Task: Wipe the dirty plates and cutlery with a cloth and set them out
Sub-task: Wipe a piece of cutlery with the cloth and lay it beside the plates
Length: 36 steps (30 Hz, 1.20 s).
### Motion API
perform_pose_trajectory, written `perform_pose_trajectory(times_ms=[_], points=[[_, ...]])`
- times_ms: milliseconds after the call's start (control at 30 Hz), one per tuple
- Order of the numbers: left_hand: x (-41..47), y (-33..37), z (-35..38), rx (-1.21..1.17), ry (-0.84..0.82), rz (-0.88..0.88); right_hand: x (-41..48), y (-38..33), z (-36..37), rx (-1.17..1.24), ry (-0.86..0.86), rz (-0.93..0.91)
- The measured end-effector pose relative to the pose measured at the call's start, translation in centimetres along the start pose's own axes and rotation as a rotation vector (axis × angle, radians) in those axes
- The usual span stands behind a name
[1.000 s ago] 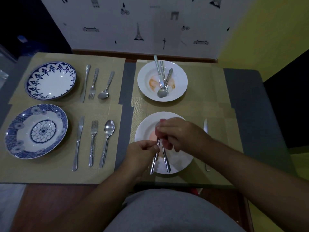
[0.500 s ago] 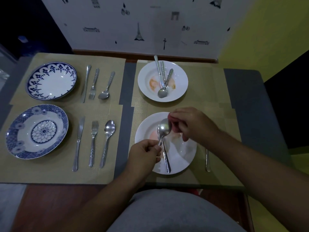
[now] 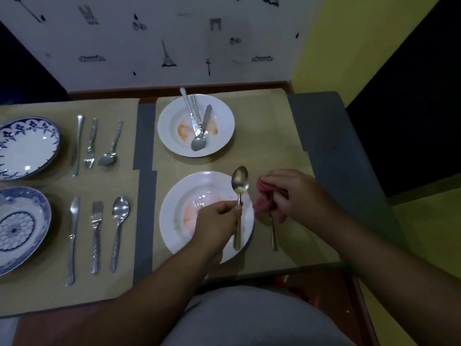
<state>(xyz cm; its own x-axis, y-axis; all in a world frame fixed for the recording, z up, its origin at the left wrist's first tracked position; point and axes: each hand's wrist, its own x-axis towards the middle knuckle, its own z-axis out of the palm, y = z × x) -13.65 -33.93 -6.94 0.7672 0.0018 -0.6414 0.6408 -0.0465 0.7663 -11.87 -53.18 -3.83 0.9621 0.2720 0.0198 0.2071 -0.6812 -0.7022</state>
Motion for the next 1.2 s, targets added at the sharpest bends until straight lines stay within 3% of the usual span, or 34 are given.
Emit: perform_pose_trajectory(times_ms=[100, 400, 833, 1200], points=[[1.1, 0.2, 3.8, 0.048, -0.063, 0.005, -1.9, 2.0, -2.1, -0.01, 0.064, 0.059], [5.3, -1.2, 12.6, 0.39, -0.044, 0.043, -5.6, 7.1, -5.5, -0.04, 0.084, 0.215], [7.0, -2.2, 18.1, 0.463, -0.093, 0.02, -6.9, 10.2, -6.8, -0.024, 0.067, 0.268], [6.8, -2.8, 17.0, 0.53, -0.087, 0.066, -6.4, 10.0, -6.2, -0.112, 0.026, 0.25]])
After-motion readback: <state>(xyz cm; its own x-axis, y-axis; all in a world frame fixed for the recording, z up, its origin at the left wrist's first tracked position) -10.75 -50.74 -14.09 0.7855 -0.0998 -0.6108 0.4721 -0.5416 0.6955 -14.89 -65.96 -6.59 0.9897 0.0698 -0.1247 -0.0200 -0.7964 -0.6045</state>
